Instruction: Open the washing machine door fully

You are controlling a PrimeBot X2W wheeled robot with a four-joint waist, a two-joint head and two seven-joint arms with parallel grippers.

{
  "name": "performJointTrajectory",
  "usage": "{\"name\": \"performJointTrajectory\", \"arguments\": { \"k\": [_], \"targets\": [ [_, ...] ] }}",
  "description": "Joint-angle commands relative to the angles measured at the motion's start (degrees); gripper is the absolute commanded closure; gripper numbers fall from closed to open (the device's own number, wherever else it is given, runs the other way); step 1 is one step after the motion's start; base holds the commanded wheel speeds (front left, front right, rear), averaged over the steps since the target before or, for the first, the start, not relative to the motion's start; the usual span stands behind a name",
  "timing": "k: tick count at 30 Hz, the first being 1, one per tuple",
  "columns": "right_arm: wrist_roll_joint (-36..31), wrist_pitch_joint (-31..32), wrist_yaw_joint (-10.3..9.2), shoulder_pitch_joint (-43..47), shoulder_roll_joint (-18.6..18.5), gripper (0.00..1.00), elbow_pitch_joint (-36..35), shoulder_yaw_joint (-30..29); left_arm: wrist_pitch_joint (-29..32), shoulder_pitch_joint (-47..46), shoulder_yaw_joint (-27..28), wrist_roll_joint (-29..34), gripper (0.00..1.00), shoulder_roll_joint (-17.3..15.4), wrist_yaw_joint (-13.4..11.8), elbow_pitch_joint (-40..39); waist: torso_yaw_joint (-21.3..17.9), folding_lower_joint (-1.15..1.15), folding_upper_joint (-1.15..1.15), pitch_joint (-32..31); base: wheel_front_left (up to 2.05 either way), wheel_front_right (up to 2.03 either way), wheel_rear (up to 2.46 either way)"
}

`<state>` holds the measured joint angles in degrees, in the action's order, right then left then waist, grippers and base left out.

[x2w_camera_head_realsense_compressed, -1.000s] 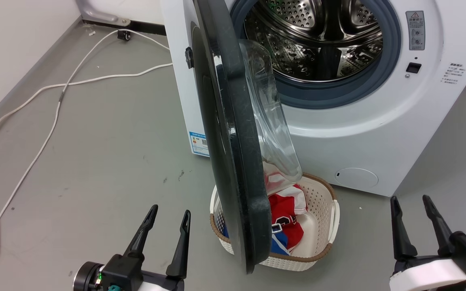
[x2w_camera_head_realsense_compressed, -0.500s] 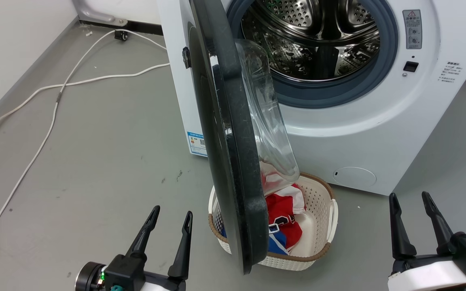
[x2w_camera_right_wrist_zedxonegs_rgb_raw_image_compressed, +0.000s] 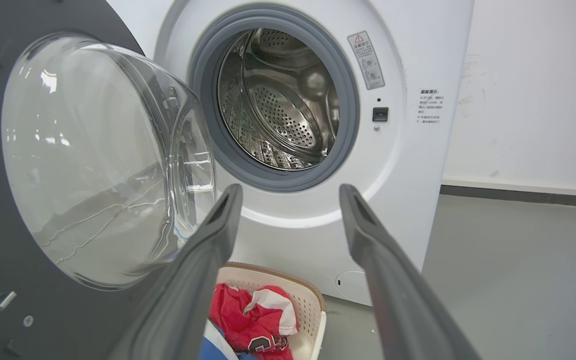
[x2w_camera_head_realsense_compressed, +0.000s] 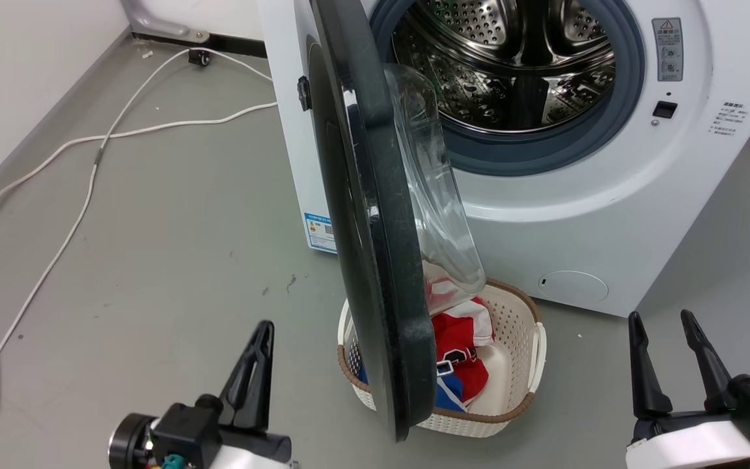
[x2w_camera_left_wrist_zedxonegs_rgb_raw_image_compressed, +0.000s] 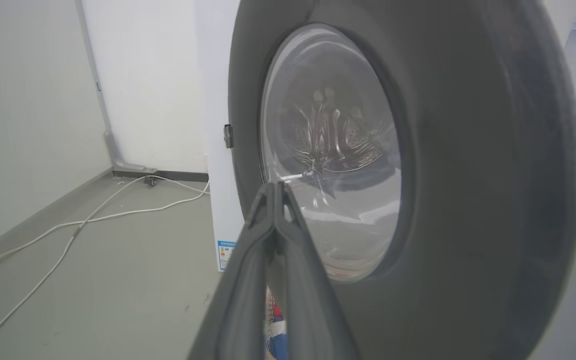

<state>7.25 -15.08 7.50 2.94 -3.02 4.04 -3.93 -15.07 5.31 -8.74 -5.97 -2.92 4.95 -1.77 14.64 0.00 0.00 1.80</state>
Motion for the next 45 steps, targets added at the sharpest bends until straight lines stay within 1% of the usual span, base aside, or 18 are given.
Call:
{"name": "performJointTrajectory", "arguments": {
  "k": [1, 6, 9, 12, 15, 19, 22, 25, 32, 33, 35, 40, 41, 45],
  "targets": [
    [0.2, -0.1, -0.02, 0.3, 0.2, 0.0, 0.0, -0.1, -0.2, -1.2, 0.2, -0.1, 1.0, 0.0, -0.3, -1.3, 0.0, 0.0, 0.0, 0.0, 0.0, 0.0, 0.0],
    [0.4, -0.1, -0.02, 0.1, 0.2, 0.0, 0.3, -0.5, -0.2, -3.7, 0.7, 0.4, 1.0, 0.0, -0.6, -4.7, 0.1, 0.0, 0.0, -0.1, 0.0, 0.0, 0.0],
    [0.5, -0.1, -0.02, -0.1, 0.2, 0.0, 0.5, -0.8, -0.2, -6.3, 1.8, -1.8, 1.0, 0.0, -2.0, -7.5, 0.2, 0.0, 0.0, -0.2, 0.0, 0.0, 0.0],
    [0.7, -0.1, -0.02, -0.2, 0.2, 0.0, 0.5, -1.1, -0.1, -9.5, 2.4, -2.2, 1.0, 0.1, -2.4, -9.9, 0.3, 0.0, 0.0, -0.2, 0.0, 0.0, 0.0],
    [0.7, -0.1, -0.02, -0.4, 0.2, 0.0, 0.6, -1.1, -0.1, -12.7, 2.3, -1.0, 1.0, 0.0, -2.1, -12.0, 0.2, 0.0, 0.0, -0.3, 0.0, 0.0, 0.0],
    [0.8, -0.1, -0.02, -0.4, 0.2, 0.0, 0.7, -1.2, -0.1, -15.7, 0.4, 0.4, 1.0, 0.1, -1.9, -14.4, 0.1, 0.0, 0.0, -0.6, 0.0, 0.0, 0.0],
    [0.9, -0.1, -0.02, -0.3, 0.2, 0.0, 0.7, -1.2, -0.1, -17.0, -1.9, -0.2, 1.0, 0.1, -2.1, -15.6, -0.1, 0.0, 0.0, -0.7, 0.0, 0.0, 0.0],
    [0.4, -0.1, -0.02, -0.2, 0.2, 0.0, 0.6, -1.2, -0.1, -17.1, -4.5, -0.3, 1.0, 0.0, -1.6, -15.6, -0.2, 0.0, 0.0, -0.9, 0.0, 0.0, 0.0],
    [0.9, -0.1, -0.02, 0.5, 0.2, 0.0, 0.9, -1.3, -0.1, -15.3, -12.2, -0.2, 1.0, 0.0, 0.5, -11.6, 0.0, 0.0, 0.0, -1.3, 0.0, 0.0, 0.0],
    [0.3, -0.1, -0.02, 0.4, 0.2, 0.0, 1.0, -0.9, -0.1, -14.4, -16.0, 0.6, 1.0, 0.0, 1.1, -8.6, -0.1, 0.0, 0.0, -1.5, 0.0, 0.0, 0.0],
    [0.2, -0.1, -0.02, 0.2, 0.2, 0.0, 0.9, -0.9, -0.1, -13.8, -18.3, 0.6, 1.0, 0.0, 1.4, -6.4, -0.2, 0.0, 0.0, -1.5, 0.0, 0.0, 0.0],
    [0.2, -0.1, -0.02, 0.0, 0.2, 0.0, 0.9, -1.1, -0.1, -13.0, -21.6, 0.7, 1.0, 0.0, 1.8, -1.4, -0.4, 0.0, 0.0, -1.2, 0.0, 0.0, 0.0],
    [0.3, -0.1, -0.02, -0.1, 0.2, 0.0, 0.9, -1.2, -0.1, -13.1, -23.0, 1.8, 1.0, -0.5, 1.8, 2.3, -0.6, 0.0, 0.0, -1.0, 0.0, 0.0, 0.0],
    [0.4, -0.1, -0.02, 0.0, 0.2, 0.0, 1.1, -1.1, -0.1, -13.0, -23.1, 1.7, 1.0, -0.5, 1.0, 6.5, -0.7, 0.0, 0.0, -0.8, 0.0, 0.0, 0.0]
  ]
}}
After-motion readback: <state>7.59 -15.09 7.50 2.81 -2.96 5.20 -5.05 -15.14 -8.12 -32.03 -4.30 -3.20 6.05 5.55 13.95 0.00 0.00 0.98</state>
